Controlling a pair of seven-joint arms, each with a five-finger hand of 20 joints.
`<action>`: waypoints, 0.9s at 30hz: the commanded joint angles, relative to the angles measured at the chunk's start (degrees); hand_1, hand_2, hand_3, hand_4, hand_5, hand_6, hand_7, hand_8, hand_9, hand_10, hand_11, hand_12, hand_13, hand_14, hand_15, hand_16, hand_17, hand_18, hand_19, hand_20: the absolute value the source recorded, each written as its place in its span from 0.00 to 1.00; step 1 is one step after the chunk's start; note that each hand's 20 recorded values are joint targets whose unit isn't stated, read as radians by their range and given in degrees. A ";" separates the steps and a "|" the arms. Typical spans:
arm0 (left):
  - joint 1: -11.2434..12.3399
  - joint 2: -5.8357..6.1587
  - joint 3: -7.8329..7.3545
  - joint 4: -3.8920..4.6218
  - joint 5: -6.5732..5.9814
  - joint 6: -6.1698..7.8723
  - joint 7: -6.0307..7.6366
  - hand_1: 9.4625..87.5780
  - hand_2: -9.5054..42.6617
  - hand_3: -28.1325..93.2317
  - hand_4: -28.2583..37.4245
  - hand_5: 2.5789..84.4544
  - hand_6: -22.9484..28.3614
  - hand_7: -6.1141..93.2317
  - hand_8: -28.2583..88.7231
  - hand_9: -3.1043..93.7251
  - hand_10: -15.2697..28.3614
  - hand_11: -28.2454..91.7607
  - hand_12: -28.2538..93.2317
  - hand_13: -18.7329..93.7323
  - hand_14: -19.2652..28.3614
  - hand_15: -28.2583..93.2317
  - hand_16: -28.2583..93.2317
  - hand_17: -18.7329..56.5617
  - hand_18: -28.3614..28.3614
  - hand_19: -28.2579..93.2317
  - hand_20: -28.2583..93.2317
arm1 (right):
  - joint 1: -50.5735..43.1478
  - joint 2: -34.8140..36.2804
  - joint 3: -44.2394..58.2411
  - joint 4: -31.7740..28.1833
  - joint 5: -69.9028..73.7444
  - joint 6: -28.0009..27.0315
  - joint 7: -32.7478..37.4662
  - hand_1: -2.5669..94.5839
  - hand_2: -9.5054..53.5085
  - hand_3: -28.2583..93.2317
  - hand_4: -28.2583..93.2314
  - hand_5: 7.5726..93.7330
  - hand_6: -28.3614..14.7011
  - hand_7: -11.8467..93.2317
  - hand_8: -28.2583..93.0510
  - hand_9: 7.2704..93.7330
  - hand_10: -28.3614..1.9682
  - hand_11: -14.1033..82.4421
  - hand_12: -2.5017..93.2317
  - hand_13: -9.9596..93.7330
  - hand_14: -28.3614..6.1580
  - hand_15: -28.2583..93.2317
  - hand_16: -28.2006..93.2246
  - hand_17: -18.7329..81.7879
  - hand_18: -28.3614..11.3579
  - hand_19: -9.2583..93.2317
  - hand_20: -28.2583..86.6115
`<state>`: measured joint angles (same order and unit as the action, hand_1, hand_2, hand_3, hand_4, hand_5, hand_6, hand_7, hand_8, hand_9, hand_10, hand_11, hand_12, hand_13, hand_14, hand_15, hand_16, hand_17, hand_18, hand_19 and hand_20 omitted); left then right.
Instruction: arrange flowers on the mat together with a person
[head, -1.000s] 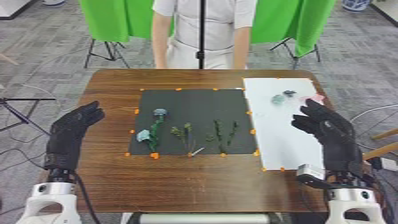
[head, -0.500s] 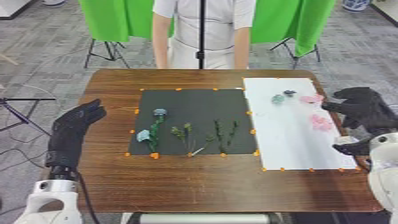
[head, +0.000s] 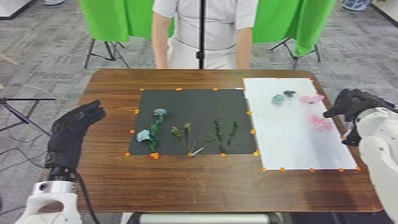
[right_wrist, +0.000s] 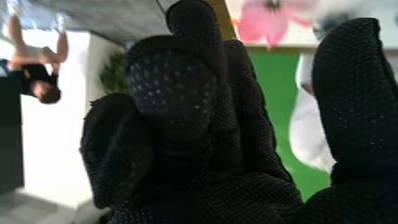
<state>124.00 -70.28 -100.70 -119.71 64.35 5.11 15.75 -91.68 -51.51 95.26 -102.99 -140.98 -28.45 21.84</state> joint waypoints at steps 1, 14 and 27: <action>0.68 -0.54 0.11 -0.31 0.01 0.42 -0.56 0.22 0.19 0.76 0.14 0.57 0.52 0.21 0.19 0.50 0.65 0.39 0.36 0.48 0.76 0.39 0.27 0.34 0.72 0.29 0.40 | 4.83 -2.41 -2.97 6.30 -3.95 1.81 0.10 0.40 0.00 0.72 0.09 0.58 0.60 0.21 0.18 0.89 0.45 0.33 0.20 1.00 0.72 0.67 0.43 0.92 0.57 0.98 0.47; 0.43 -0.61 0.19 -0.37 -1.39 0.37 -0.84 0.22 0.19 0.75 0.14 0.57 0.52 0.21 0.19 0.49 0.65 0.39 0.36 0.48 0.76 0.38 0.27 0.34 0.72 0.29 0.40 | 2.45 -4.54 -3.72 8.22 -4.70 0.92 1.30 0.40 0.00 0.72 0.10 0.62 0.61 0.22 0.17 0.91 0.45 0.31 0.19 1.00 0.74 0.69 0.41 0.93 0.57 0.99 0.45; 1.15 -0.69 -0.22 -0.69 -1.48 0.89 -1.00 0.22 0.20 0.75 0.14 0.57 0.52 0.21 0.19 0.49 0.65 0.39 0.36 0.48 0.76 0.38 0.27 0.33 0.73 0.29 0.40 | -1.11 -5.84 -6.06 9.99 -3.42 12.13 0.62 0.50 0.00 0.74 0.09 0.73 0.61 0.28 0.20 0.97 0.53 0.35 0.24 1.00 0.78 0.73 0.39 0.94 0.57 1.00 0.48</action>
<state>124.33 -70.47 -100.67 -120.13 63.29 5.22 15.42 -89.80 -56.03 90.93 -94.78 -145.66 -22.63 22.78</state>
